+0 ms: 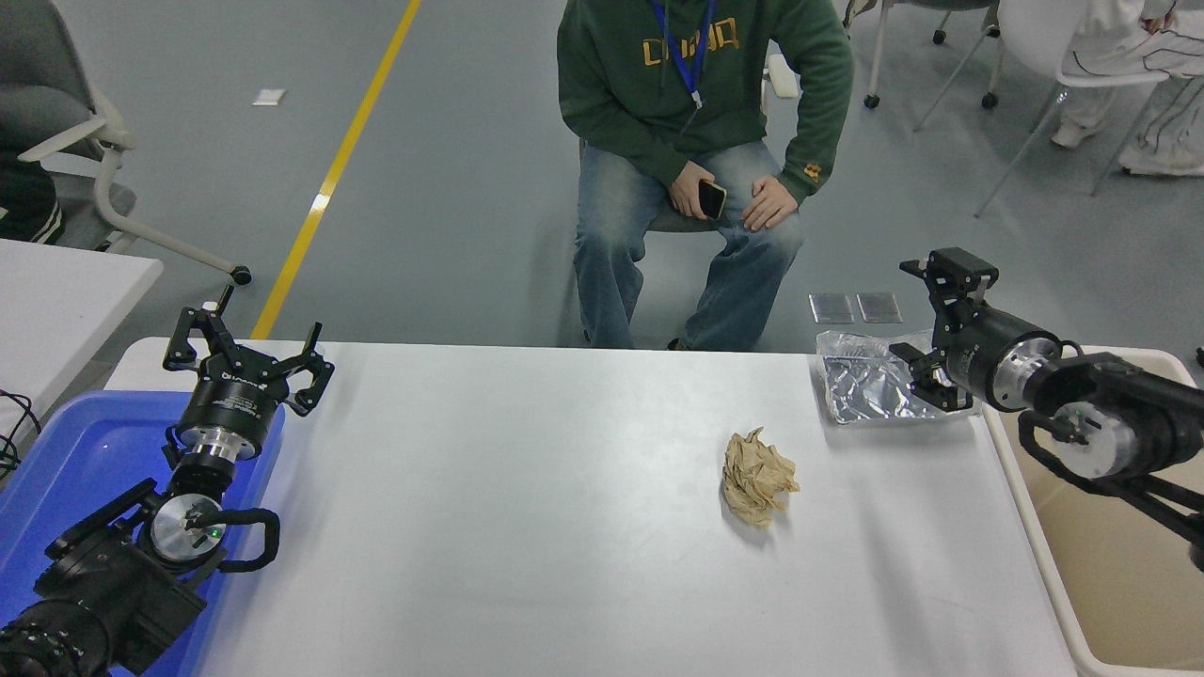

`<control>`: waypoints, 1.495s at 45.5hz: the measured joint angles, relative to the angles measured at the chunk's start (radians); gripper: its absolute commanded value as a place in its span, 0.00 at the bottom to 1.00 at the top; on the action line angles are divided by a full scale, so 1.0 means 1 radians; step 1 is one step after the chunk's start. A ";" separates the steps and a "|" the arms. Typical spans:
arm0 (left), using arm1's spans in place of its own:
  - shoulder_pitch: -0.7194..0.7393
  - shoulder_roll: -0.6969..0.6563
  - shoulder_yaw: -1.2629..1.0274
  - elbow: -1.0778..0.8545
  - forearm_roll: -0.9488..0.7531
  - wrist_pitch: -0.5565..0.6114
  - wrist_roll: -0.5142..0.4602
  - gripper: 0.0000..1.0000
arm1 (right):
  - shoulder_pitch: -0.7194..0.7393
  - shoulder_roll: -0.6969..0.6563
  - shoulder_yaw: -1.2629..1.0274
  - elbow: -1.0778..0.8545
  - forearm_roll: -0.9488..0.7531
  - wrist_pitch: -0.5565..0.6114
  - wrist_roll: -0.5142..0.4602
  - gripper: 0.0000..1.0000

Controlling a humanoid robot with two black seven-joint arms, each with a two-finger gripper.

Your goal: Clean the table surface

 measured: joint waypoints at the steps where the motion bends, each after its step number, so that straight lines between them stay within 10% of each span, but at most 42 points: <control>1: 0.000 0.000 0.000 0.000 0.000 0.000 0.000 1.00 | -0.009 0.013 0.009 0.003 0.012 0.001 0.015 1.00; 31: 0.000 0.001 0.000 0.000 0.000 0.000 0.000 1.00 | -0.249 0.432 0.344 -0.192 0.090 0.106 0.124 1.00; 68: 0.000 0.001 0.000 0.000 0.000 0.000 0.000 1.00 | -0.283 0.524 0.406 -0.481 -0.047 0.237 0.205 1.00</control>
